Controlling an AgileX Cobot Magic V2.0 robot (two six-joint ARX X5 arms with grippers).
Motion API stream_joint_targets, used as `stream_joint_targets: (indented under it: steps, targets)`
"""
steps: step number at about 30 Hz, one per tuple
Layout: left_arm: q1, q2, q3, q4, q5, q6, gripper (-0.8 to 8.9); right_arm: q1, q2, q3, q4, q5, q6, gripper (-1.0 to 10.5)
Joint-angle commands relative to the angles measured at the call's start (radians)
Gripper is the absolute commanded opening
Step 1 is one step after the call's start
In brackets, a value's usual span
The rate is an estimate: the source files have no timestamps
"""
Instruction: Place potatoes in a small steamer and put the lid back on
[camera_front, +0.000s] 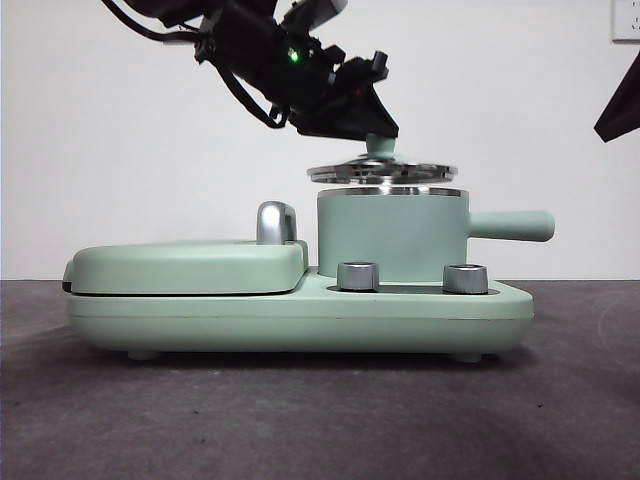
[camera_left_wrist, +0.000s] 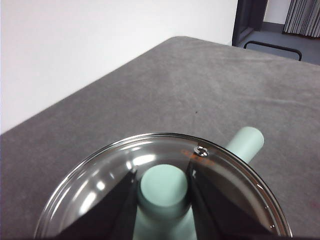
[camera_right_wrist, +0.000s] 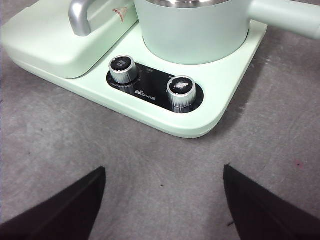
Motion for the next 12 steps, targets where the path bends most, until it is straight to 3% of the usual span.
stream_joint_targets:
  steps: [1, 12]
  targets:
    - [-0.016, 0.019, 0.039, 0.05, 0.009, 0.002, 0.14, 0.006, 0.002, 0.002, 0.009, 0.001, 0.01, 3.7]
    - [-0.019, 0.045, 0.039, 0.07, 0.011, -0.002, 0.14, 0.006, 0.004, 0.002, 0.004, 0.005, 0.01, 3.7]
